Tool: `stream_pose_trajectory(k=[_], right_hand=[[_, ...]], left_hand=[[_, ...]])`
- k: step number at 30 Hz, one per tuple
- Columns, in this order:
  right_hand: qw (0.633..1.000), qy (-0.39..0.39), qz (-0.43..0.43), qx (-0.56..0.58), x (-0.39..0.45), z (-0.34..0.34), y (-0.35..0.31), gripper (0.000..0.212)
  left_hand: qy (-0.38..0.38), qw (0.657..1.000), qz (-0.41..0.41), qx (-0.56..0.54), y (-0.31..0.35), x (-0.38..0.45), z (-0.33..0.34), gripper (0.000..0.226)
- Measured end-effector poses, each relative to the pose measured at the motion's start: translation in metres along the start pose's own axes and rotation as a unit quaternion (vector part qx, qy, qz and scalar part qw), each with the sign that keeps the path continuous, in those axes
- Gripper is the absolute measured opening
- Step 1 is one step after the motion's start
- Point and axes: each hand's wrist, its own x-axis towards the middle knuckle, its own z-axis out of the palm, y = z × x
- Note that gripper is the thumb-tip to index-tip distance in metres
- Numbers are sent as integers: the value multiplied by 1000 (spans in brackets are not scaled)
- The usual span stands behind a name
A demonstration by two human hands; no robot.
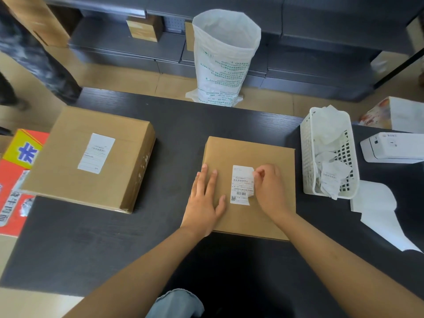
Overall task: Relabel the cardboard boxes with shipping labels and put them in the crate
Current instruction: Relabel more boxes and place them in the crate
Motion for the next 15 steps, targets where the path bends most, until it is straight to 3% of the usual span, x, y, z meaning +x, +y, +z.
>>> stream_pose_trajectory(k=[8, 15], right_hand=[[998, 55, 40, 13, 8, 7, -9, 12], [992, 31, 67, -105, 12, 18, -19, 23]], left_hand=[[-5, 1000, 1, 4, 0, 0, -1, 70], [4, 1000, 7, 6, -1, 0, 1, 69]])
